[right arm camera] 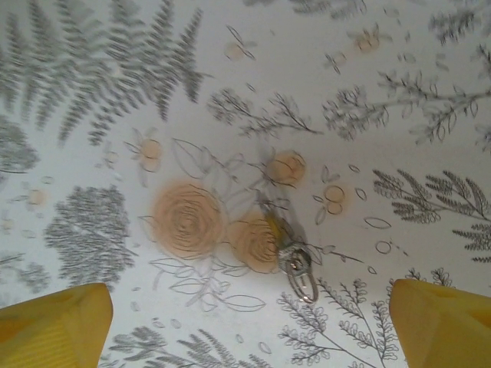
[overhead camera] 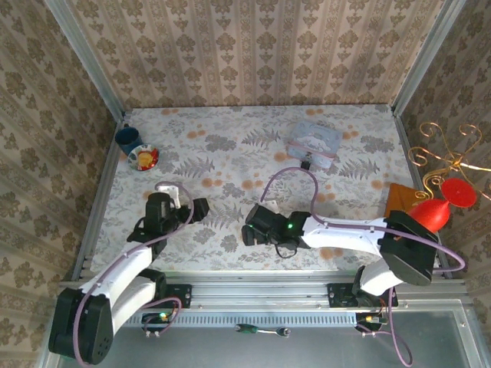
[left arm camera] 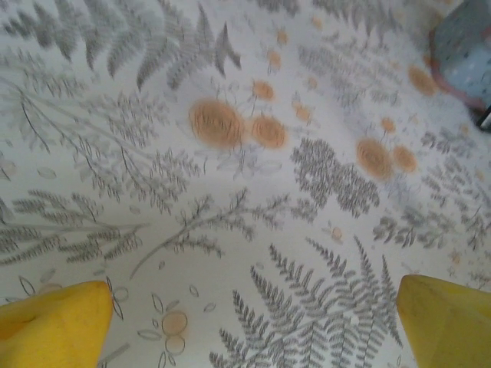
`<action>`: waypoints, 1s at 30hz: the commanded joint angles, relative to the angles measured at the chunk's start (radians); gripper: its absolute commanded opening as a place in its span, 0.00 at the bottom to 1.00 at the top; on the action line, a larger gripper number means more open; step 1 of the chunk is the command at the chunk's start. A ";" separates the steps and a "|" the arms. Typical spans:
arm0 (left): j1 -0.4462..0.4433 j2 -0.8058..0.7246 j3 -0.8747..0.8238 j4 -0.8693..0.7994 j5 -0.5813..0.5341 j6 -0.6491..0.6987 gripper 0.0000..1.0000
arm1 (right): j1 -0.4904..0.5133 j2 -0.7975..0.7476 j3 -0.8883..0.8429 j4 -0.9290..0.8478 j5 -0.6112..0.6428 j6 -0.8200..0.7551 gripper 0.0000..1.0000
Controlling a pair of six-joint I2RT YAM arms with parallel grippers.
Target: Unlock the padlock with the key
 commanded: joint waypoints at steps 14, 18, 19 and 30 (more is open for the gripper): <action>-0.003 -0.096 -0.027 0.046 -0.064 -0.034 1.00 | -0.010 0.152 0.088 -0.099 0.024 0.074 0.53; -0.002 -0.109 -0.032 0.048 -0.067 -0.034 1.00 | -0.010 0.170 0.085 -0.080 0.036 0.101 0.45; -0.002 -0.109 -0.032 0.048 -0.067 -0.034 1.00 | -0.010 0.171 0.081 -0.070 0.038 0.105 0.43; -0.002 -0.109 -0.031 0.057 -0.050 -0.041 1.00 | -0.021 0.251 0.115 -0.106 0.030 0.113 0.21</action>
